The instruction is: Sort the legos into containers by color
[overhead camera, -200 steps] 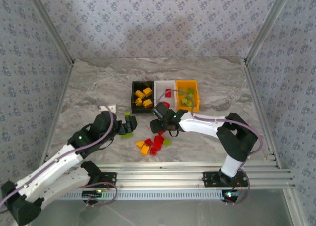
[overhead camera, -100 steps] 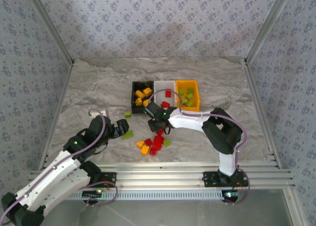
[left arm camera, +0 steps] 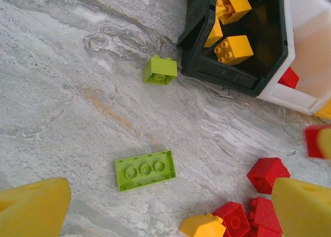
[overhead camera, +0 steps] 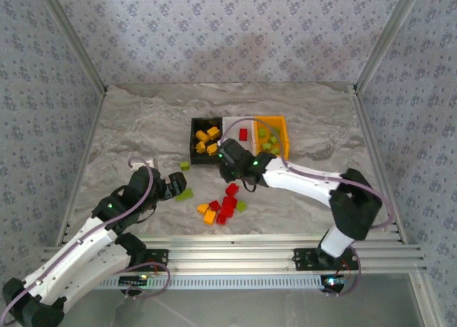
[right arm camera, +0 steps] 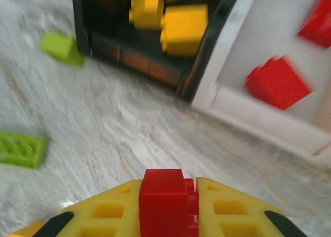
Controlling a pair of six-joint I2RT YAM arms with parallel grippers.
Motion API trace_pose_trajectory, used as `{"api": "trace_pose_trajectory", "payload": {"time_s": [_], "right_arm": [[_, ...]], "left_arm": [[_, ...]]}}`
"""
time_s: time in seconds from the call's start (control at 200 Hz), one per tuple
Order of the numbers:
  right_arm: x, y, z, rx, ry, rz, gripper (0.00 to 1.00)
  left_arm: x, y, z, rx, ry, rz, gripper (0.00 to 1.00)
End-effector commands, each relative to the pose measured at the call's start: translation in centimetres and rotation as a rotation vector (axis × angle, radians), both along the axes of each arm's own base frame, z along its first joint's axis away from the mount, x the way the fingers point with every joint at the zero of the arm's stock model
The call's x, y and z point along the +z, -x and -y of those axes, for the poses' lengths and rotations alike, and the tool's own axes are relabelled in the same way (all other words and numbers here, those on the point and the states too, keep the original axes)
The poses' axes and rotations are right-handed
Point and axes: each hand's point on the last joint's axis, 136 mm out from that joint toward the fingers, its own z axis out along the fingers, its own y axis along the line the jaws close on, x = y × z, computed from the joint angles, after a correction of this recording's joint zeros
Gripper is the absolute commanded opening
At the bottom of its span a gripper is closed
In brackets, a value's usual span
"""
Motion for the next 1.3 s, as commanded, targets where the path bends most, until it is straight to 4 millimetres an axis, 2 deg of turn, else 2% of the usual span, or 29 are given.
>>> {"api": "trace_pose_trajectory", "payload": {"time_s": [0.0, 0.06, 0.2, 0.325, 0.44, 0.495, 0.565, 0.63, 0.72, 0.805, 0.899, 1.054, 1.059, 1.124, 1.294], "right_arm": [[2.4, -3.4, 2.8, -0.154, -0.027, 0.038, 0.22], [2.7, -5.5, 3.3, -0.201, -0.048, 0.025, 0.22], [1.0, -9.7, 4.0, -0.276, -0.008, -0.028, 0.22], [-0.3, -12.3, 4.0, -0.306, 0.044, -0.056, 0.23], [-0.9, -13.5, 3.4, -0.311, 0.049, -0.074, 0.27], [-0.8, -13.8, 3.0, -0.304, 0.038, -0.078, 0.34], [-0.1, -14.0, 2.7, -0.302, 0.02, -0.072, 0.56], [1.0, -13.9, 2.7, -0.303, 0.002, -0.053, 0.64], [2.7, -12.7, 3.2, -0.312, -0.017, -0.026, 0.68], [2.6, -9.9, 4.0, -0.348, -0.023, -0.066, 0.71], [0.7, -5.7, 5.2, -0.419, -0.018, -0.177, 0.72], [-3.3, 0.0, 5.2, -0.528, -0.118, -0.345, 0.73], [-3.9, 0.4, 5.5, -0.533, -0.107, -0.357, 0.73], [-5.2, 1.7, 5.0, -0.57, -0.127, -0.385, 0.73], [-6.3, 3.4, 3.4, -0.612, -0.126, -0.382, 0.76]], "left_arm": [[0.1, -0.3, 0.6, -0.028, 0.013, 0.014, 0.99], [-0.2, -0.4, 1.0, -0.042, 0.019, 0.008, 0.99], [-0.8, -0.3, 1.6, -0.077, 0.009, -0.018, 0.99], [-1.4, -0.1, 2.2, -0.118, 0.002, -0.046, 1.0], [-1.8, 0.0, 2.6, -0.144, -0.013, -0.072, 0.99], [-1.9, 0.1, 2.7, -0.156, -0.015, -0.077, 0.99], [-1.9, 0.0, 2.8, -0.161, -0.016, -0.079, 0.99], [-1.9, 0.0, 2.8, -0.158, -0.015, -0.078, 1.0], [-1.8, 0.0, 2.7, -0.152, -0.015, -0.078, 0.99], [-1.8, 0.1, 2.3, -0.135, -0.021, -0.074, 0.99], [-1.7, 0.0, 2.0, -0.114, -0.02, -0.067, 1.0], [-2.0, -0.2, 2.0, -0.092, 0.002, -0.061, 1.0], [-2.0, -0.2, 2.0, -0.092, 0.002, -0.061, 0.99], [-2.2, -0.2, 2.0, -0.091, 0.007, -0.064, 0.99], [-2.5, 0.3, 2.1, -0.107, 0.011, -0.072, 0.99]]}}
